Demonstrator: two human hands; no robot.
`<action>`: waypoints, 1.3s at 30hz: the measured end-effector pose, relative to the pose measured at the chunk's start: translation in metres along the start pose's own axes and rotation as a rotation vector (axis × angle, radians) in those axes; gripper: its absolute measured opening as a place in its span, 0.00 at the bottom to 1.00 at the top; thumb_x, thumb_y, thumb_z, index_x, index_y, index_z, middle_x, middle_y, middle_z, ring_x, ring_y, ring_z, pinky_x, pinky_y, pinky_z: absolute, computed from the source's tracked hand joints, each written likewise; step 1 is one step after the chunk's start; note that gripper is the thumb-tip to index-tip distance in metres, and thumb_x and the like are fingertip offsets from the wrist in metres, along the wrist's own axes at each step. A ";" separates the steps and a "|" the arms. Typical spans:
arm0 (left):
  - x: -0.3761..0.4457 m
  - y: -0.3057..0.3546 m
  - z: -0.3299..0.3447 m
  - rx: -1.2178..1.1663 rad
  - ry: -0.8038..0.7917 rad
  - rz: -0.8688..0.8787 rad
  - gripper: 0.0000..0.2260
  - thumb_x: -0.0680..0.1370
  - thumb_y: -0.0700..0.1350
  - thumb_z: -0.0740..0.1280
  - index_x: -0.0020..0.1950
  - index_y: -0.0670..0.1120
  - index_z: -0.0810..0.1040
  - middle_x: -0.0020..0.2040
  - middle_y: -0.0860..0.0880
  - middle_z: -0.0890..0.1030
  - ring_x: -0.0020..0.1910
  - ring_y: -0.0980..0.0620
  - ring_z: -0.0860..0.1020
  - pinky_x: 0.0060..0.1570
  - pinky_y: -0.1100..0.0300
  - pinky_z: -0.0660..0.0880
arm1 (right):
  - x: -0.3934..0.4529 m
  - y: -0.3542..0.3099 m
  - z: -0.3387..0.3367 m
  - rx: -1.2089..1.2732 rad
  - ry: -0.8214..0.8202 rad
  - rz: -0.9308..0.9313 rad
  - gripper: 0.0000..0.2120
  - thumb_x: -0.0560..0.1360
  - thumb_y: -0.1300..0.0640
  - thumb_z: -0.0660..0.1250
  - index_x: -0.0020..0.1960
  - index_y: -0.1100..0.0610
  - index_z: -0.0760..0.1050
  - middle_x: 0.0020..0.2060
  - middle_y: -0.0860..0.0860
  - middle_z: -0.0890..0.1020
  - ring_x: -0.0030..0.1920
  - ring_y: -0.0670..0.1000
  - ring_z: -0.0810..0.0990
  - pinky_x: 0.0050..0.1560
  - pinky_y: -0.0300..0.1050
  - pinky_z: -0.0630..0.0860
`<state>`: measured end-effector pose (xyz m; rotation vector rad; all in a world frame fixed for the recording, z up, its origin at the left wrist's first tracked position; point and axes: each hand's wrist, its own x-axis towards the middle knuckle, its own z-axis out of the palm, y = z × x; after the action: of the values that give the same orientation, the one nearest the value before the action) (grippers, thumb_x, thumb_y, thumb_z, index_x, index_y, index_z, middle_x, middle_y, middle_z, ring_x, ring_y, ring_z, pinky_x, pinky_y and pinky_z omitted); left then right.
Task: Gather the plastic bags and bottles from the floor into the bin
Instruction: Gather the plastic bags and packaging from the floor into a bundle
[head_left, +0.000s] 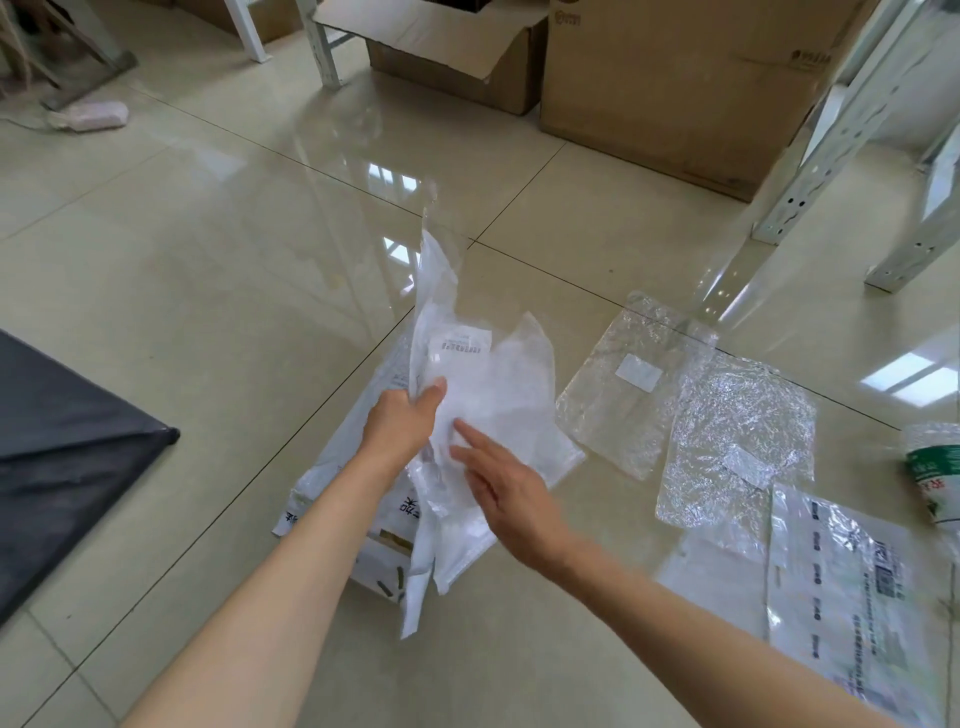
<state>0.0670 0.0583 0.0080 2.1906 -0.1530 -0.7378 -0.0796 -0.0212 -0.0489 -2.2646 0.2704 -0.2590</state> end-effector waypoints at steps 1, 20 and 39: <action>-0.002 0.002 0.000 -0.039 -0.048 -0.027 0.26 0.72 0.65 0.63 0.49 0.43 0.81 0.40 0.47 0.82 0.45 0.44 0.81 0.50 0.52 0.77 | -0.002 -0.005 0.001 0.010 -0.029 -0.035 0.15 0.82 0.59 0.56 0.67 0.55 0.74 0.75 0.48 0.66 0.74 0.47 0.66 0.70 0.38 0.65; 0.006 -0.012 0.011 0.350 0.139 0.087 0.13 0.78 0.47 0.66 0.46 0.36 0.79 0.48 0.37 0.83 0.47 0.37 0.81 0.41 0.53 0.73 | 0.030 0.115 -0.063 -0.550 -0.184 0.754 0.41 0.74 0.44 0.65 0.77 0.58 0.48 0.75 0.63 0.55 0.75 0.65 0.56 0.67 0.65 0.65; -0.002 -0.002 0.015 -0.034 -0.011 -0.072 0.17 0.75 0.52 0.67 0.56 0.40 0.80 0.51 0.42 0.84 0.51 0.40 0.83 0.55 0.45 0.79 | 0.000 0.017 -0.021 -0.106 -0.027 0.107 0.32 0.76 0.69 0.53 0.75 0.47 0.62 0.77 0.49 0.63 0.75 0.52 0.65 0.71 0.48 0.67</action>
<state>0.0569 0.0503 0.0000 2.1697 -0.0668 -0.7876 -0.0867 -0.0474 -0.0486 -2.3477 0.3977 -0.1615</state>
